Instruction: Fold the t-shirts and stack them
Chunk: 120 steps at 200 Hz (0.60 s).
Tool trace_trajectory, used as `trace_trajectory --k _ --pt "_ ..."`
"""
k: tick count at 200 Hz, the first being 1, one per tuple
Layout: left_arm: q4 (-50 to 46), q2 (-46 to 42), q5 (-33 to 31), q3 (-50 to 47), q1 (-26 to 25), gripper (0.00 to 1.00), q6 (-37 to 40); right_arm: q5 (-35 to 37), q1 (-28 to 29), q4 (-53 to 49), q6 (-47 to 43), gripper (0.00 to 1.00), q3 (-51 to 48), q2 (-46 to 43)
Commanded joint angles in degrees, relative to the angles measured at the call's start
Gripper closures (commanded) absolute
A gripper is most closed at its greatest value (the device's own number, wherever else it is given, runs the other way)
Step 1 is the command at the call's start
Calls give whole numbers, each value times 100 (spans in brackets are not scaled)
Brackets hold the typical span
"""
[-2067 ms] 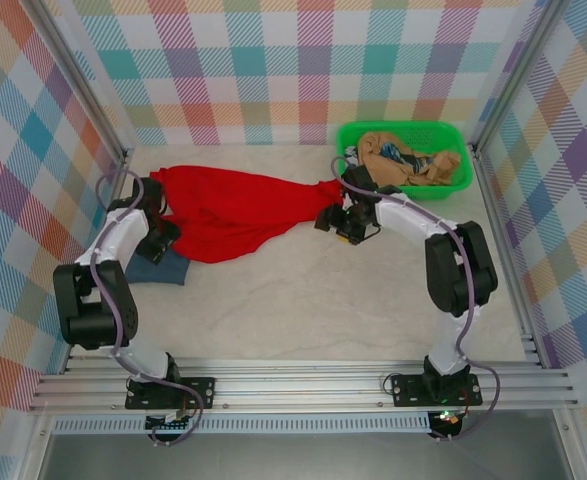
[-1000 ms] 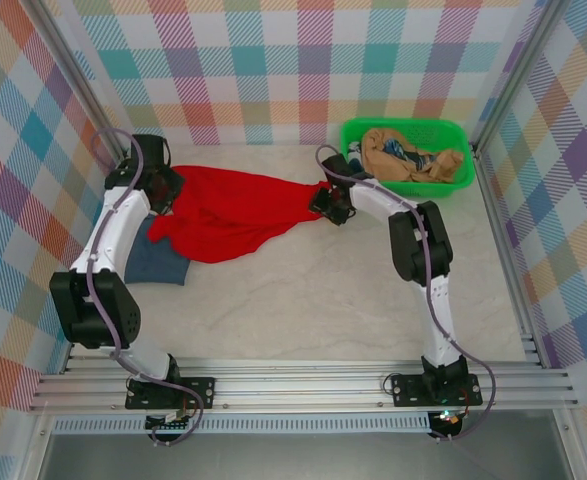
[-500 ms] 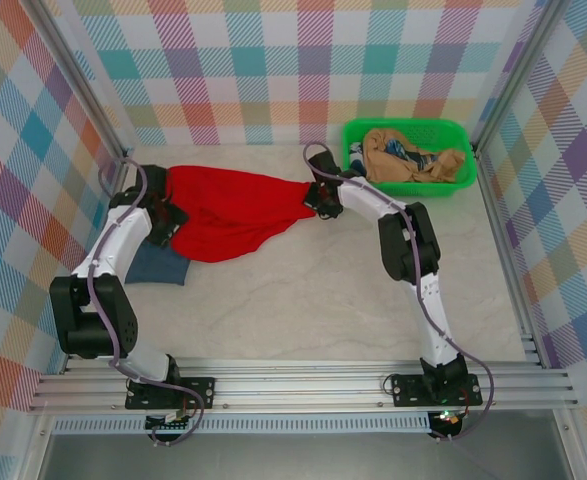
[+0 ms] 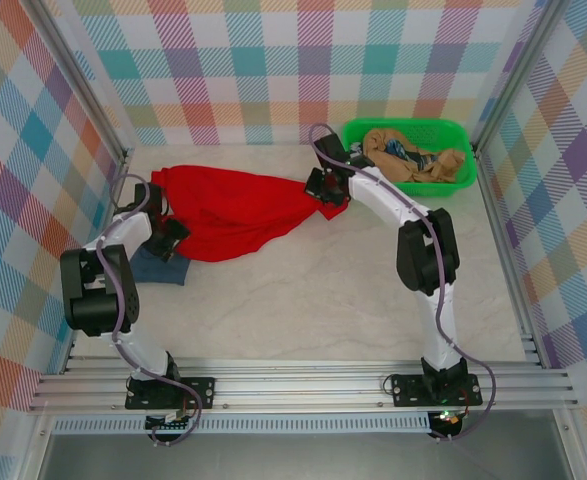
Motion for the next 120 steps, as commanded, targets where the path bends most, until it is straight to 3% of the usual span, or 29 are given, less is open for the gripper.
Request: trace_trajectory --k 1,43,85,120 --pt "89 108 152 34 -6 54 329 -168 -44 -204 -83 100 -54 -34" --pt "70 -184 -179 162 -14 100 107 -121 -38 -254 -126 100 -64 -136" --pt "-477 -968 -947 962 -491 100 -333 124 -85 -234 -400 100 -242 -737" --pt "-749 -1486 -1579 2130 -822 100 -527 182 -252 -664 -767 100 167 -1182"
